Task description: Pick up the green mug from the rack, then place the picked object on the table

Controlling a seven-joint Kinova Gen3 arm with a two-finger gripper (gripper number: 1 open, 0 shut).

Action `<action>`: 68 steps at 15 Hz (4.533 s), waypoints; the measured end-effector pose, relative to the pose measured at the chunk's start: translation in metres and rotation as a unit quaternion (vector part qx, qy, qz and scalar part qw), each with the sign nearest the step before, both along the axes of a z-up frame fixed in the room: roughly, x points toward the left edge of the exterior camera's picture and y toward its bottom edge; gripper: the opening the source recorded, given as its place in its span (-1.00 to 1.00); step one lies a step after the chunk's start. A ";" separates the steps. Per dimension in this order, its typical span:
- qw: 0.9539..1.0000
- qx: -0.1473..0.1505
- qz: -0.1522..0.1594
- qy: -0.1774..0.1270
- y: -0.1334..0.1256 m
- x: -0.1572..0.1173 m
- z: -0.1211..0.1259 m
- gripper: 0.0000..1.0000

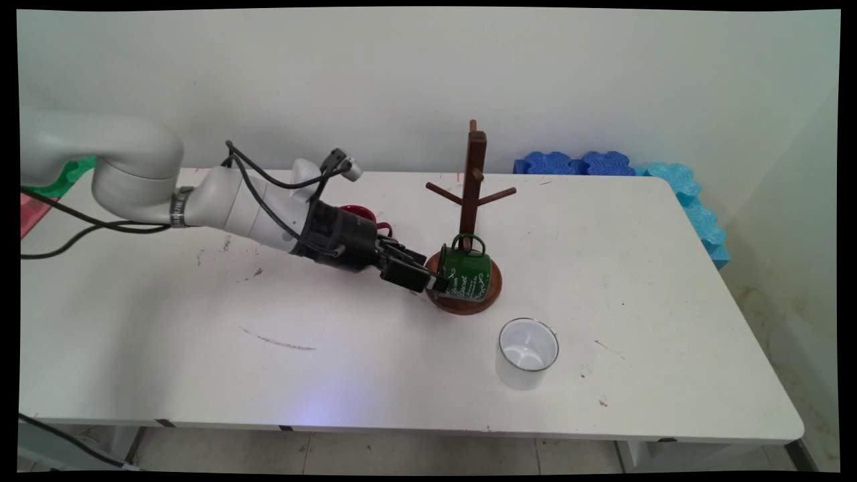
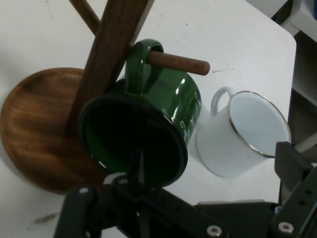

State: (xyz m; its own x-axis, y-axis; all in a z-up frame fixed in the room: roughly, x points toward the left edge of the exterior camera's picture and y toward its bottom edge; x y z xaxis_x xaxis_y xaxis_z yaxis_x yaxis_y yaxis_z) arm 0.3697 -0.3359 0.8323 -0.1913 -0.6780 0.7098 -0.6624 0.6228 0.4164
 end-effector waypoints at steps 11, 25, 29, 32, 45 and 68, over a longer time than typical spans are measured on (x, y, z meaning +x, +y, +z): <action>1.000 0.001 -0.003 0.005 -0.014 -0.016 -0.017 1.00; 1.000 0.000 -0.009 0.006 -0.028 -0.034 -0.032 -1.00; 1.000 -0.002 -0.012 0.004 -0.029 -0.036 -0.034 -1.00; 1.000 -0.003 -0.014 0.003 -0.028 -0.037 -0.035 -1.00; 1.000 -0.013 -0.027 0.000 -0.018 -0.038 -0.030 -1.00; 0.998 -0.023 -0.050 0.004 -0.001 -0.050 -0.008 -1.00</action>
State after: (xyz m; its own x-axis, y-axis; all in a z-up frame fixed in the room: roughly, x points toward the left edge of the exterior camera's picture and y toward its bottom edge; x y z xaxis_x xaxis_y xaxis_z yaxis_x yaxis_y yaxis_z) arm 0.3201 -0.3373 0.8243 -0.2503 -0.6230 0.7411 -0.5925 0.7040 0.3916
